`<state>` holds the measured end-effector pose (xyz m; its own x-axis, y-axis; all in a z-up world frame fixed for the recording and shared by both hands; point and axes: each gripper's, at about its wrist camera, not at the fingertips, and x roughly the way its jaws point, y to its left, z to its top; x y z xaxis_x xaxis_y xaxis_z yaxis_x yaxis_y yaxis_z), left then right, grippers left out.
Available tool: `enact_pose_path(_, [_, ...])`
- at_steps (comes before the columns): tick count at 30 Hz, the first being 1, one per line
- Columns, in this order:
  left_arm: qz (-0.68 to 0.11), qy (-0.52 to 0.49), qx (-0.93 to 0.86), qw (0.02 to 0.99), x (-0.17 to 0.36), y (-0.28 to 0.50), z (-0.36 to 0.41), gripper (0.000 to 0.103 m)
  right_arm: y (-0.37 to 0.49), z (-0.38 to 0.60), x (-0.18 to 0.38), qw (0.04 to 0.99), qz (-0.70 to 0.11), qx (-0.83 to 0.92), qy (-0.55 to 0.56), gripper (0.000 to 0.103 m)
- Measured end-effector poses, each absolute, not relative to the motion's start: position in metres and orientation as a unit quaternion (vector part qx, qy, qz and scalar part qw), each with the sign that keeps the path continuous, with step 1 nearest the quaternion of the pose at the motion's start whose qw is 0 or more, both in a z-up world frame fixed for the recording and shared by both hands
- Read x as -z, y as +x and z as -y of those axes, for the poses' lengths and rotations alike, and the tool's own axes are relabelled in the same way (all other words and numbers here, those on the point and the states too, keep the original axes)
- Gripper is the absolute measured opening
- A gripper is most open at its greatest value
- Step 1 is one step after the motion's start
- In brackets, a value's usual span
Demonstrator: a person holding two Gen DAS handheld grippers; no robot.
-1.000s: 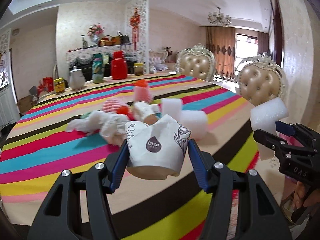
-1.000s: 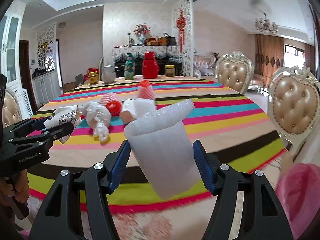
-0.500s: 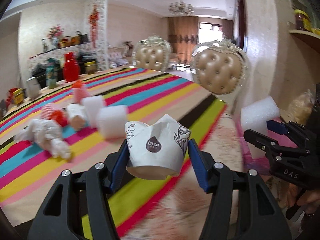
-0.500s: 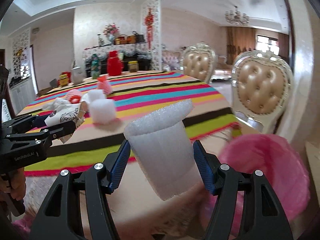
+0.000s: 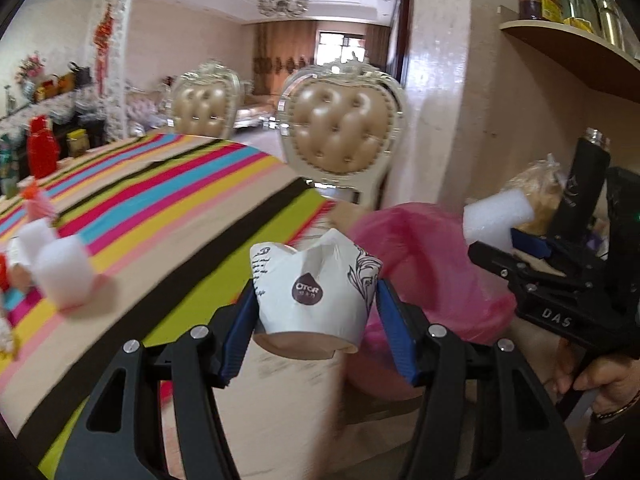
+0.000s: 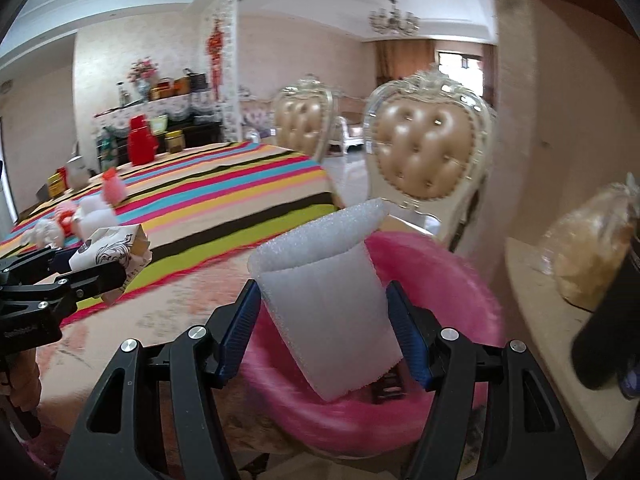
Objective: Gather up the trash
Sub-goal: 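Carry the foam sleeve and paper cup to the pink bin and release both, then move both tools back over the table toward the remaining trash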
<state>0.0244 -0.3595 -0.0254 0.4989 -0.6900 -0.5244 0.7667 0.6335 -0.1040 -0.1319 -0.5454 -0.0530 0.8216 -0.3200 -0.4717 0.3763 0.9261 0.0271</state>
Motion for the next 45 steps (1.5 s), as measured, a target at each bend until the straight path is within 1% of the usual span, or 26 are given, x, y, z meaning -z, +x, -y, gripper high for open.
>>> enact_pose_path(8, [-0.267, 0.089, 0.476, 0.833, 0.026, 0.019, 0.441, 0.057, -0.154, 0.582, 0.059, 0.945, -0.236, 0.210, 0.086, 0.063])
enact_pose_path(15, [-0.285, 0.084, 0.497, 0.815, 0.035, 0.036, 0.487, 0.058, -0.149, 0.602, 0.063, 0.941, -0.240, 0.217, 0.102, 0.063])
enact_pose_path(16, [-0.289, 0.084, 0.497, 0.814, 0.036, 0.039, 0.490, 0.062, -0.147, 0.606, 0.064, 0.940, -0.240, 0.219, 0.105, 0.064])
enact_pose_path(17, [-0.292, 0.083, 0.493, 0.815, 0.036, 0.042, 0.490, 0.069, -0.145, 0.608, 0.064, 0.939, -0.241, 0.218, 0.108, 0.064])
enact_pose_path(18, [-0.290, 0.079, 0.491, 0.818, 0.034, 0.044, 0.488, 0.072, -0.142, 0.611, 0.064, 0.939, -0.242, 0.217, 0.114, 0.066])
enact_pose_path(20, [-0.278, 0.068, 0.487, 0.825, 0.029, 0.046, 0.478, 0.087, -0.138, 0.611, 0.066, 0.939, -0.243, 0.215, 0.117, 0.066])
enact_pose_path(22, [-0.270, 0.056, 0.480, 0.833, 0.021, 0.050, 0.464, 0.089, -0.130, 0.614, 0.068, 0.938, -0.247, 0.212, 0.119, 0.067])
enact_pose_path(23, [-0.269, 0.044, 0.476, 0.836, 0.017, 0.054, 0.454, 0.089, -0.127, 0.614, 0.069, 0.937, -0.248, 0.213, 0.120, 0.070])
enact_pose_path(24, [-0.268, 0.036, 0.470, 0.840, 0.013, 0.057, 0.447, 0.089, -0.122, 0.615, 0.071, 0.935, -0.251, 0.218, 0.120, 0.080])
enact_pose_path(25, [-0.266, 0.029, 0.458, 0.848, 0.009, 0.060, 0.437, 0.090, -0.118, 0.615, 0.072, 0.934, -0.252, 0.221, 0.120, 0.083])
enact_pose_path(28, [-0.256, 0.017, 0.413, 0.874, -0.001, 0.067, 0.406, 0.097, -0.113, 0.611, 0.072, 0.935, -0.251, 0.221, 0.120, 0.084])
enact_pose_path(34, [-0.241, 0.031, 0.320, 0.916, -0.004, 0.080, 0.331, 0.098, -0.106, 0.588, 0.066, 0.939, -0.248, 0.215, 0.104, 0.085])
enact_pose_path(38, [-0.254, 0.035, 0.268, 0.929, 0.001, 0.092, 0.287, 0.098, -0.092, 0.563, 0.060, 0.944, -0.249, 0.192, 0.095, 0.085])
enact_pose_path(40, [-0.261, 0.029, 0.247, 0.933, 0.003, 0.097, 0.265, 0.098, -0.081, 0.543, 0.057, 0.949, -0.251, 0.172, 0.087, 0.085])
enact_pose_path(43, [-0.268, 0.020, 0.219, 0.938, 0.003, 0.103, 0.232, 0.098, -0.061, 0.509, 0.054, 0.955, -0.253, 0.138, 0.077, 0.089])
enact_pose_path(45, [-0.268, 0.019, 0.196, 0.943, 0.002, 0.104, 0.208, 0.098, -0.048, 0.484, 0.054, 0.958, -0.256, 0.113, 0.069, 0.090])
